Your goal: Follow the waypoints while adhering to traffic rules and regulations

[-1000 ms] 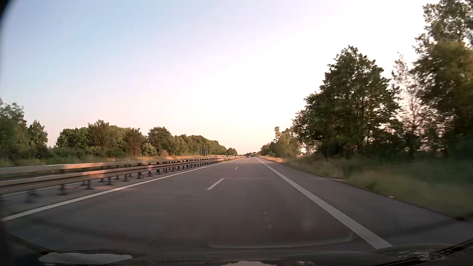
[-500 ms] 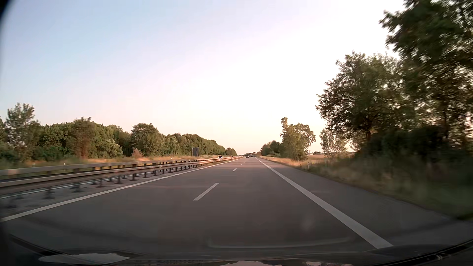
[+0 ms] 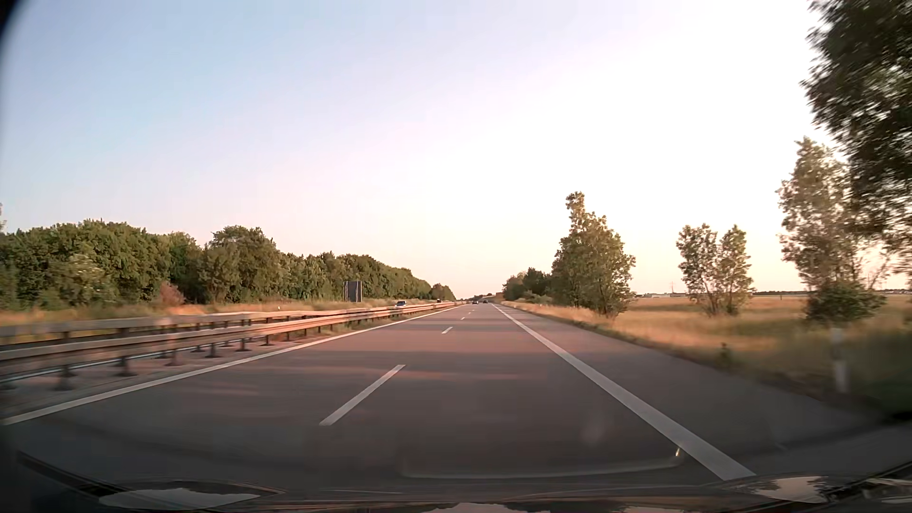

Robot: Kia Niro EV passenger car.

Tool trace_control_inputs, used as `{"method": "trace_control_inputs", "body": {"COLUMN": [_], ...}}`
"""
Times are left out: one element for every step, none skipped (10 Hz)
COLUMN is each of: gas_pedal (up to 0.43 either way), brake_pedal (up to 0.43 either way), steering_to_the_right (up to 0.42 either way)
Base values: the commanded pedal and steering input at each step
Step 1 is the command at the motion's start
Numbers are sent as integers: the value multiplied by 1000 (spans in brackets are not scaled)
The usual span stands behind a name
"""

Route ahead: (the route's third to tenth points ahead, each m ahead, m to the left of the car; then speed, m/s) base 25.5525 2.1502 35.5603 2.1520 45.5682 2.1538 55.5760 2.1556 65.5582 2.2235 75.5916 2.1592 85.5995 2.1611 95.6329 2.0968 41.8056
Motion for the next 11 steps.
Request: {"method": "trace_control_inputs", "body": {"gas_pedal": [500,500,500,500,500,500,500,500,500,500,500], "brake_pedal": [18,12,18,18,18,18,18,18,18,18,18], "steering_to_the_right": [-1,-1,-1,-1,-2,-2,-2,-2,-1,-1,-1]}}
